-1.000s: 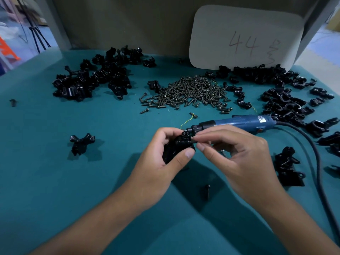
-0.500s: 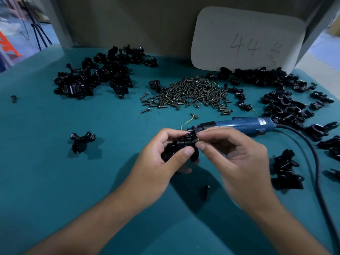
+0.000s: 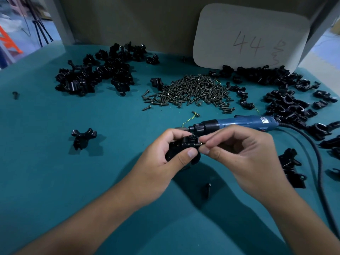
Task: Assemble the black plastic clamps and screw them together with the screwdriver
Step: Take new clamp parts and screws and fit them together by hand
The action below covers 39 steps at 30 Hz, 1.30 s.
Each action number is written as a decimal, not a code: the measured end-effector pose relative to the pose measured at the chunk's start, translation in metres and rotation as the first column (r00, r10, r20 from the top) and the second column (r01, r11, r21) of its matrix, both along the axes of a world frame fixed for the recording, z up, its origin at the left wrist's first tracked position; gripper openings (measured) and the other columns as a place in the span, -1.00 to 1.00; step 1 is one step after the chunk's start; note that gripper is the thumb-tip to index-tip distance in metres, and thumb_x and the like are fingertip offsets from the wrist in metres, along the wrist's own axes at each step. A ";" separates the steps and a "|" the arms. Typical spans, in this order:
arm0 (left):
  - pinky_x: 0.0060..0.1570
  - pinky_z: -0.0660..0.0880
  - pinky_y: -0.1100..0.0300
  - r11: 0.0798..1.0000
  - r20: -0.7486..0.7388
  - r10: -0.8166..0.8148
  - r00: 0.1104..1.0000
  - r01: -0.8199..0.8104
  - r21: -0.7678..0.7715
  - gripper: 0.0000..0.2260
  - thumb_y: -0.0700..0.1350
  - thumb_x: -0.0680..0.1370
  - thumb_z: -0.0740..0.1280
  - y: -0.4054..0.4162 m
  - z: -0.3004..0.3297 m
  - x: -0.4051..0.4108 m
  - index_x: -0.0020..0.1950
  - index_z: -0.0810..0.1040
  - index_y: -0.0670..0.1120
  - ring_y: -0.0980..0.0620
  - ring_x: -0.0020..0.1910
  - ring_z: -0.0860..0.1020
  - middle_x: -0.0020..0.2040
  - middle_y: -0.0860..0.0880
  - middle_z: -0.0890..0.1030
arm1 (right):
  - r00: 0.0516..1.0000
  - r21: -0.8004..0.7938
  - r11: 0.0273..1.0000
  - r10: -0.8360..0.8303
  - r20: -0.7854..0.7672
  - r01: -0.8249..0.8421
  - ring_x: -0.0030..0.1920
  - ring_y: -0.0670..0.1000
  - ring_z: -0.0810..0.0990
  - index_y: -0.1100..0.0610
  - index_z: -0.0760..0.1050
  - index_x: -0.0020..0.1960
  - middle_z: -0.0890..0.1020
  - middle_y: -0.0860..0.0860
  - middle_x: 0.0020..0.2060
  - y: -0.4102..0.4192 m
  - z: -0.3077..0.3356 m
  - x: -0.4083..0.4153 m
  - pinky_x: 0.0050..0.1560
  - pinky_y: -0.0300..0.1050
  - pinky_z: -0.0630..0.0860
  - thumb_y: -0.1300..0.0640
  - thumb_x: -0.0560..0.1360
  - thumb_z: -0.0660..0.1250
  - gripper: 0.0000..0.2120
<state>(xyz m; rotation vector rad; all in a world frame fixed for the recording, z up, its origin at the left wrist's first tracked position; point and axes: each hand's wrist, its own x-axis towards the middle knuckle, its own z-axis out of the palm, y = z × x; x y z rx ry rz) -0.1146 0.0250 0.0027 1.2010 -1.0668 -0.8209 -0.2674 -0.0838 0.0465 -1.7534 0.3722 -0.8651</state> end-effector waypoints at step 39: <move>0.14 0.51 0.15 0.990 0.167 0.130 0.977 -0.138 0.038 -0.70 0.17 0.44 0.44 0.001 0.002 -0.004 0.14 0.50 0.21 0.14 0.08 0.62 0.05 0.17 0.65 | 0.889 -0.542 0.840 -0.269 -0.372 0.027 -0.21 -0.12 0.48 -0.05 0.34 -0.18 0.49 -0.16 -0.24 -0.001 -0.020 0.004 -0.25 -0.33 0.32 -0.20 0.67 0.01 -0.64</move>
